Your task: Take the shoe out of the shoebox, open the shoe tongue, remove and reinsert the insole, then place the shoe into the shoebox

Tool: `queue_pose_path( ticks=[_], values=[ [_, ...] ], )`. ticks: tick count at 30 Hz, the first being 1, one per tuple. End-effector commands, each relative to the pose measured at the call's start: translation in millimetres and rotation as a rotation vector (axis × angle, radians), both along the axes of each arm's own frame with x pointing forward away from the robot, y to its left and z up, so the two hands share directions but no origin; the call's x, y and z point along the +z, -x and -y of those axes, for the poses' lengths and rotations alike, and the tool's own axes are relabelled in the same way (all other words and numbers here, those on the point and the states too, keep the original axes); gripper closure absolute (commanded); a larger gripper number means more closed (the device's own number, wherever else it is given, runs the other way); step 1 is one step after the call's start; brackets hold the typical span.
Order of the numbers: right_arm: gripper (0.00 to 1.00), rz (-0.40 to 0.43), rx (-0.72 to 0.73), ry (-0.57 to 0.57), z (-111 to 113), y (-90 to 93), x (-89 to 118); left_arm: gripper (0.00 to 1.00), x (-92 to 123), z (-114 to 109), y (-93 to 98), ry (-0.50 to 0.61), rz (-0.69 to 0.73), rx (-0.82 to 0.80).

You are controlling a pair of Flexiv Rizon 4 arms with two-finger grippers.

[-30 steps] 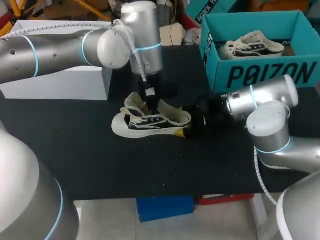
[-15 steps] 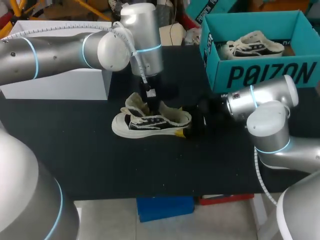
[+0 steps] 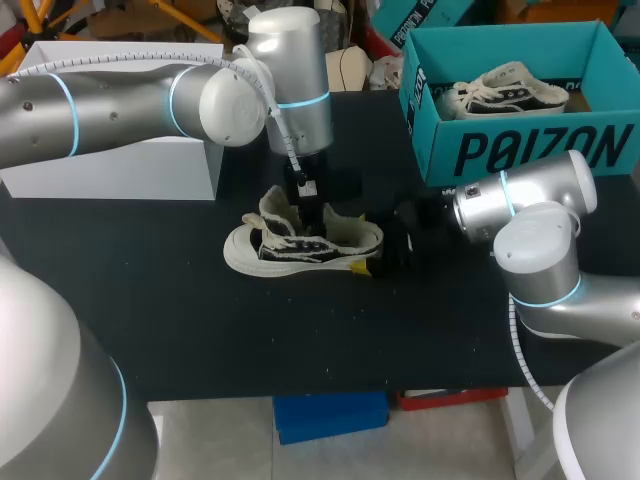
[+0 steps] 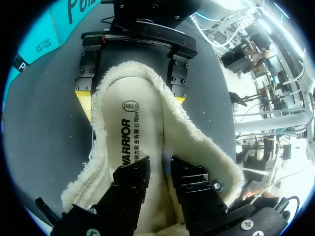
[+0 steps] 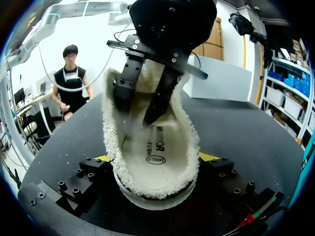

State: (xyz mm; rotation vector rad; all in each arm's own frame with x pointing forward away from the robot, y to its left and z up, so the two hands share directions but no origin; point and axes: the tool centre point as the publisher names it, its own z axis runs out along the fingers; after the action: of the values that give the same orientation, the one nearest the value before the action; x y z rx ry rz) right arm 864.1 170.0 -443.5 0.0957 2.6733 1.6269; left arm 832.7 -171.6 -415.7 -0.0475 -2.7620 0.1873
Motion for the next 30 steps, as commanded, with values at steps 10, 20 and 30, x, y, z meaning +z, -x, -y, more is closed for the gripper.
queue_pose_path(
  ticks=[10, 20, 30],
  values=[
    [1.00, 0.000, -0.003, 0.001, -2, -1.3, -3, 0.72, -17, -10, -0.2, -0.067, 0.208, 0.034],
    [1.00, 0.000, -0.003, 0.001, -2, -1.3, -3, 0.71, -39, -20, -8.1, -0.153, 0.478, 0.046],
    [1.00, 0.000, -0.003, 0.001, -2, -1.3, -3, 0.69, -62, -33, -35.5, -0.219, 0.725, 0.084]
  ],
)
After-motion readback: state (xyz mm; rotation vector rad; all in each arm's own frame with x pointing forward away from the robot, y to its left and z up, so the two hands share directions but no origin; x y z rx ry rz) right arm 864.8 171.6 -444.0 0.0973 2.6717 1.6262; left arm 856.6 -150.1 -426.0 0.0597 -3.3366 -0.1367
